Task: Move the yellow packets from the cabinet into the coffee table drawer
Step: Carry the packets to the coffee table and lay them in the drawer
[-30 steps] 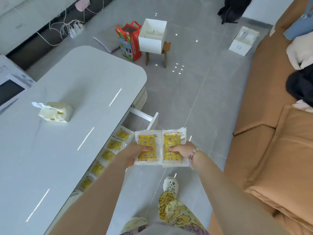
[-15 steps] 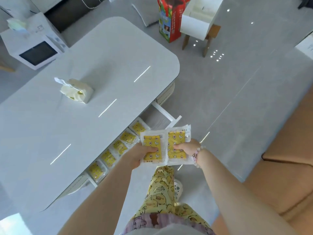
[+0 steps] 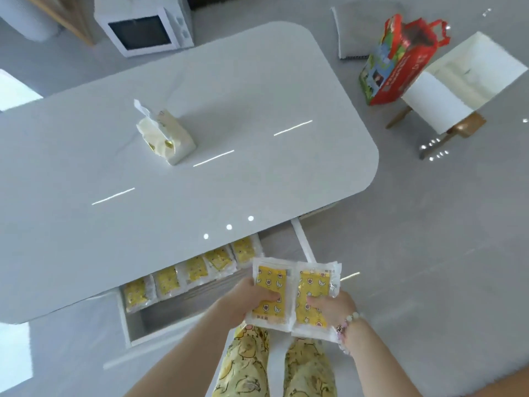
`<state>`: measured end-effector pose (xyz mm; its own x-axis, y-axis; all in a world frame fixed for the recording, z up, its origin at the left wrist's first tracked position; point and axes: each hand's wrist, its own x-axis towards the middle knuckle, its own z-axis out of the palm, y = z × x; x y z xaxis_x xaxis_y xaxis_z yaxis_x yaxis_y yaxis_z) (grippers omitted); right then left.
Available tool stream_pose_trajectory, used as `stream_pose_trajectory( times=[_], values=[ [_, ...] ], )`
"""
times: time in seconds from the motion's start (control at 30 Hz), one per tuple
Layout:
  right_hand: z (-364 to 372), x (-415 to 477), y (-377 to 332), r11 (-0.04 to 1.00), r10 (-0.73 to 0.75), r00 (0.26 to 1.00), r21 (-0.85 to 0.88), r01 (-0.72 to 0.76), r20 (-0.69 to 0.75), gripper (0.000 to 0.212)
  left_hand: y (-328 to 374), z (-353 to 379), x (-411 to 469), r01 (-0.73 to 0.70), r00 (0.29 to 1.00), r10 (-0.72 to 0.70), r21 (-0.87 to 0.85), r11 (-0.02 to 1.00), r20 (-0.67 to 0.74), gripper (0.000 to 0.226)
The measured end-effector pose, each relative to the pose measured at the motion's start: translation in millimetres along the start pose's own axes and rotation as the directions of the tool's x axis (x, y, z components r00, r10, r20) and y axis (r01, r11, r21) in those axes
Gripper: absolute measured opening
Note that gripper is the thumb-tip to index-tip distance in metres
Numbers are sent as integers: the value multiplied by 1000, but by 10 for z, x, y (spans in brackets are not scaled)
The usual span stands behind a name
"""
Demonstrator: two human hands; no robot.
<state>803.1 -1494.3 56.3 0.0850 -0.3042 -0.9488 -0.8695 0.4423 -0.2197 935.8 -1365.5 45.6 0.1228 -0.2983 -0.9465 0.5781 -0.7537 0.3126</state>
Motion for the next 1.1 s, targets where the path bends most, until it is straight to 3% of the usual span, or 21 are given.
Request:
stream_pose_trajectory(
  times=[0.2, 0.33, 0.43, 0.5, 0.63, 0.83, 0.97, 1.03, 1.1],
  values=[
    [88, 654, -223, 983, 8, 998, -186, 5, 69, 32, -192, 6, 530, 24, 991, -46, -171, 985, -130, 16],
    [105, 1089, -378, 947, -35, 994, -314, 65, 102, 24, -307, 67, 941, 25, 977, -81, -274, 961, -196, 16],
    [170, 1493, -467, 908, -57, 991, -406, 102, 122, 52, -305, 18, 1276, 4, 974, -76, -315, 949, -215, 23],
    [243, 1706, -528, 888, -65, 989, -445, 117, 131, 59, -296, -55, 1479, -26, 970, -55, -325, 945, -238, 33],
    [412, 2131, -688, 842, -142, 979, -503, 198, 148, 41, -315, -241, 1900, -87, 946, -33, -351, 932, -323, 44],
    [782, 2777, -833, 744, -262, 946, -584, 325, 193, 30, -386, -430, 2399, -132, 912, -7, -313, 941, -409, 85],
    [1034, 3148, -915, 649, -301, 933, -675, 352, 197, 25, -522, -538, 2681, -230, 892, 118, -215, 949, -437, 89],
    [971, 3426, -871, 616, -325, 908, -669, 416, 266, 40, -561, -580, 2853, -265, 863, 162, -154, 952, -479, 88],
    [911, 3472, -860, 609, -354, 892, -654, 449, 282, 41, -564, -599, 2964, -298, 844, 221, -84, 951, -488, 83]
  ],
)
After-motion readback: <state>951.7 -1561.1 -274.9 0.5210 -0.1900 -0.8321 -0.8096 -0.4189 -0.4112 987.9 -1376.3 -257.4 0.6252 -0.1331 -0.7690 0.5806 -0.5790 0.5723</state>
